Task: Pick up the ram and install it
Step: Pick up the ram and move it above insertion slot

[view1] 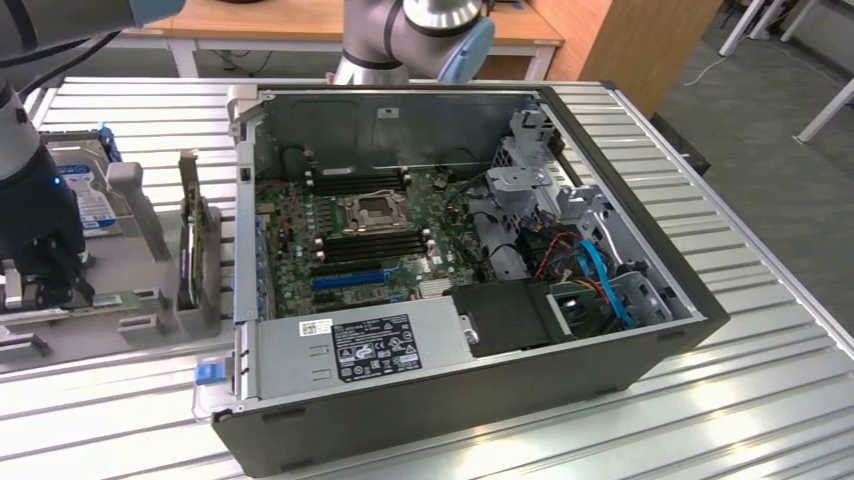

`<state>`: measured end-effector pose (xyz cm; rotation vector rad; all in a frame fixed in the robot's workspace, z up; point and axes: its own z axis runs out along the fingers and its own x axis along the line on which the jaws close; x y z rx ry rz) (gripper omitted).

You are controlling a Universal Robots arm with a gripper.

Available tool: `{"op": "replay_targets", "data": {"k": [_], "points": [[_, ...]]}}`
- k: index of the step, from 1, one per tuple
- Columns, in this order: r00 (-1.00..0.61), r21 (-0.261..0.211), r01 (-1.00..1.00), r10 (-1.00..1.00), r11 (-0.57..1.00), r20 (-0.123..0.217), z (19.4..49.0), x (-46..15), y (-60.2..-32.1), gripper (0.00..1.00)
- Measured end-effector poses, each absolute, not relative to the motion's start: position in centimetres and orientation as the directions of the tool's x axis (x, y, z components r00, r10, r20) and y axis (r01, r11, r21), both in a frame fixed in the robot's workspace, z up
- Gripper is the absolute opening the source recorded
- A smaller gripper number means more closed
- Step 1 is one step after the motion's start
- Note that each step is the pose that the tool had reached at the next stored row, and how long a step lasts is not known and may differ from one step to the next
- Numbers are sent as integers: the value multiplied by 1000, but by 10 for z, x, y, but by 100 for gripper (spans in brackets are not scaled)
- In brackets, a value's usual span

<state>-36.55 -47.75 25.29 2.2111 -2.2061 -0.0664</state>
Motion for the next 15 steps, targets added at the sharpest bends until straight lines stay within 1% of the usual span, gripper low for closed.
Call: {"op": "replay_targets", "data": {"k": [15], "points": [[3,42,-999,-1000,-4,-18,289,-365,-477,11]]}}
